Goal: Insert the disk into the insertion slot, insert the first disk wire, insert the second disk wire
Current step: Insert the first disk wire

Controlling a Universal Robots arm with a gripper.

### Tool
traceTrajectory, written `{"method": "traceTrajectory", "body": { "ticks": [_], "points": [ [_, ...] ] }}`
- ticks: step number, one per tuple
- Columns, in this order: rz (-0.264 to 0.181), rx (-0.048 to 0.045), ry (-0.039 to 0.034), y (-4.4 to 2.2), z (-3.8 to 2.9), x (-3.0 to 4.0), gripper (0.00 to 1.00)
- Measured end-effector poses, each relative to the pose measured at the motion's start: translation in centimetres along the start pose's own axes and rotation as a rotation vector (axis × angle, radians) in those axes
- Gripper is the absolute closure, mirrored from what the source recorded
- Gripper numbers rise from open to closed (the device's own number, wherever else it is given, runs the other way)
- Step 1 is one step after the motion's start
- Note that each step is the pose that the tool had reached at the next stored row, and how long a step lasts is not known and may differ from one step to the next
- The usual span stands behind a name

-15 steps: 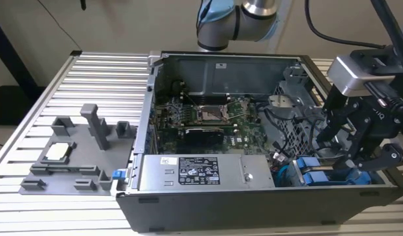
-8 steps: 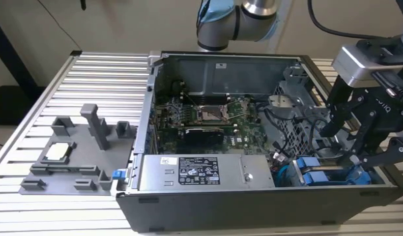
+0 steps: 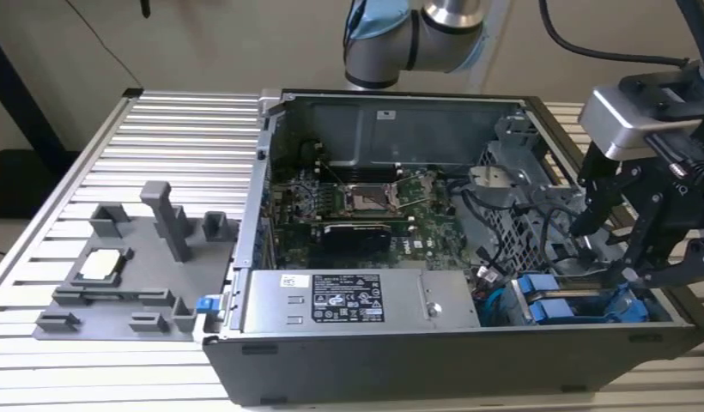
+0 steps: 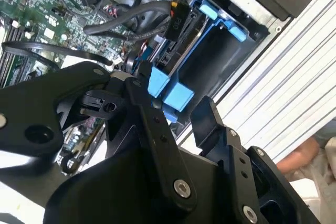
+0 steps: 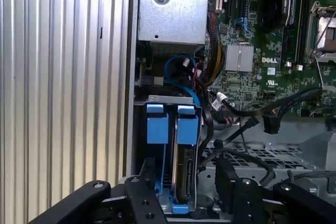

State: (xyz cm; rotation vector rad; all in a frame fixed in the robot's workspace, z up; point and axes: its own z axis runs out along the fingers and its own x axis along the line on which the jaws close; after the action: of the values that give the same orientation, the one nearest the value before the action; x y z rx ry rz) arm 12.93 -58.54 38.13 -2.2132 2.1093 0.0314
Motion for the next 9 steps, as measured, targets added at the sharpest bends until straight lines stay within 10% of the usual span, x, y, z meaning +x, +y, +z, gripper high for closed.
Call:
{"method": "traceTrajectory", "body": {
  "ticks": [6,9],
  "points": [
    [-0.009,0.0737,-0.0560,0.01,0.00,0.00,0.42],
    [-0.010,0.0843,-0.0740,-0.03,0.00,-0.01,0.42]
  ]
}}
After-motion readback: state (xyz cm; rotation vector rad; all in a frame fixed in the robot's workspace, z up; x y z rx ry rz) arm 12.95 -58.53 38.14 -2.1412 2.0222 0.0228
